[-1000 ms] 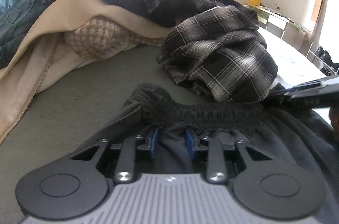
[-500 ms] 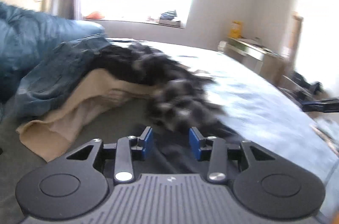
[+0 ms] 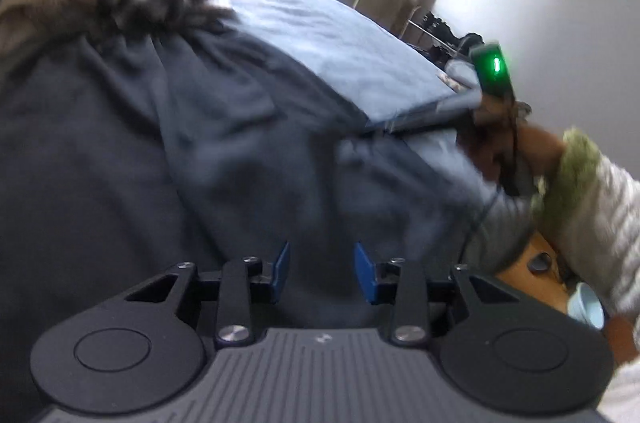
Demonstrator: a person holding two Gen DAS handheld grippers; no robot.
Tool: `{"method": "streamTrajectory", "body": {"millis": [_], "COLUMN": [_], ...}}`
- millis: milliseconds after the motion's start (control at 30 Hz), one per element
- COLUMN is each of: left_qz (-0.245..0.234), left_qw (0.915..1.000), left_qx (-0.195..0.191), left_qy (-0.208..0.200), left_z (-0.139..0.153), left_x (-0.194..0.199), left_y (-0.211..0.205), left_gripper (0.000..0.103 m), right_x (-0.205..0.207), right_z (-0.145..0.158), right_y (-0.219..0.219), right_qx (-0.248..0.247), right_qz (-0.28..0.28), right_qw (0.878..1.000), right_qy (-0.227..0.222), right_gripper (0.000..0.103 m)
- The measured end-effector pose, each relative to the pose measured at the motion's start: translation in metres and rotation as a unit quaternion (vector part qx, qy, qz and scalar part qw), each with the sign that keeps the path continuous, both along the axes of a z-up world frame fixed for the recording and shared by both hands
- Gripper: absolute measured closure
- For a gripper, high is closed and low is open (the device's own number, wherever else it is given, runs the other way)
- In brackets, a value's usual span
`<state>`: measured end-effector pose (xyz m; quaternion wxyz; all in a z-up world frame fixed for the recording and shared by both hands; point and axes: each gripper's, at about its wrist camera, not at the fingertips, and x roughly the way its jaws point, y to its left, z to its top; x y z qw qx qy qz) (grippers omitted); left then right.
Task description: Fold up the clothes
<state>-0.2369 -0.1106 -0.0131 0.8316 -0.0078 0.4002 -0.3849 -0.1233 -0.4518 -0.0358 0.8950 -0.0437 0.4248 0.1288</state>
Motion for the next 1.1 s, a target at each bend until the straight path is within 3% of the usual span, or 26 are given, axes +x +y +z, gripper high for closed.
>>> {"method": "streamTrajectory", "body": {"millis": [67,200,267,400,467,500,567,667,867,1000,1100], "left_qz": [-0.014,-0.06,-0.093,-0.121,-0.108,-0.104,-0.098,-0.086,-0.098,-0.104,-0.11], "left_qw": [0.9998,0.9938,0.9837,0.9611,0.9548,0.9518,0.9481,0.9516,0.9627,0.9697,0.9772], "left_qx": [0.003,0.046,0.085,0.163,0.188,0.195,0.198,0.189,0.141,0.12,0.106], "left_qy": [-0.013,-0.082,-0.128,-0.188,-0.203,-0.213,-0.229,-0.227,-0.209,-0.185,-0.148], "left_z": [-0.008,-0.021,-0.031,-0.058,-0.07,-0.074,-0.075,-0.071,-0.048,-0.05,-0.06], "left_x": [-0.014,-0.039,-0.059,-0.079,-0.079,-0.08,-0.082,-0.082,-0.087,-0.079,-0.072], "left_y": [-0.004,-0.039,-0.061,-0.098,-0.106,-0.108,-0.11,-0.109,-0.103,-0.11,-0.11], "left_gripper": [0.066,0.065,0.065,0.067,0.081,0.083,0.094,0.101,0.101,0.101,0.097], "right_x": [-0.009,-0.043,-0.06,-0.084,-0.093,-0.098,-0.104,-0.108,-0.111,-0.103,-0.101], "right_z": [0.008,0.017,0.015,-0.004,-0.009,-0.008,-0.006,0.003,0.024,0.009,0.001], "right_y": [-0.026,-0.067,-0.076,-0.075,-0.074,-0.073,-0.069,-0.066,-0.066,-0.057,-0.055], "right_qx": [-0.004,0.113,0.164,0.199,0.198,0.192,0.172,0.145,0.09,0.03,0.025], "right_qz": [-0.039,-0.089,-0.1,-0.092,-0.083,-0.078,-0.067,-0.058,-0.049,-0.049,-0.064], "right_qw": [0.999,0.989,0.981,0.973,0.974,0.976,0.981,0.986,0.994,0.998,0.997], "right_qy": [-0.006,0.01,0.023,0.072,0.074,0.069,0.063,0.05,0.023,0.035,0.04], "right_gripper": [0.082,0.081,0.074,0.07,0.07,0.071,0.095,0.102,0.102,0.102,0.1]}}
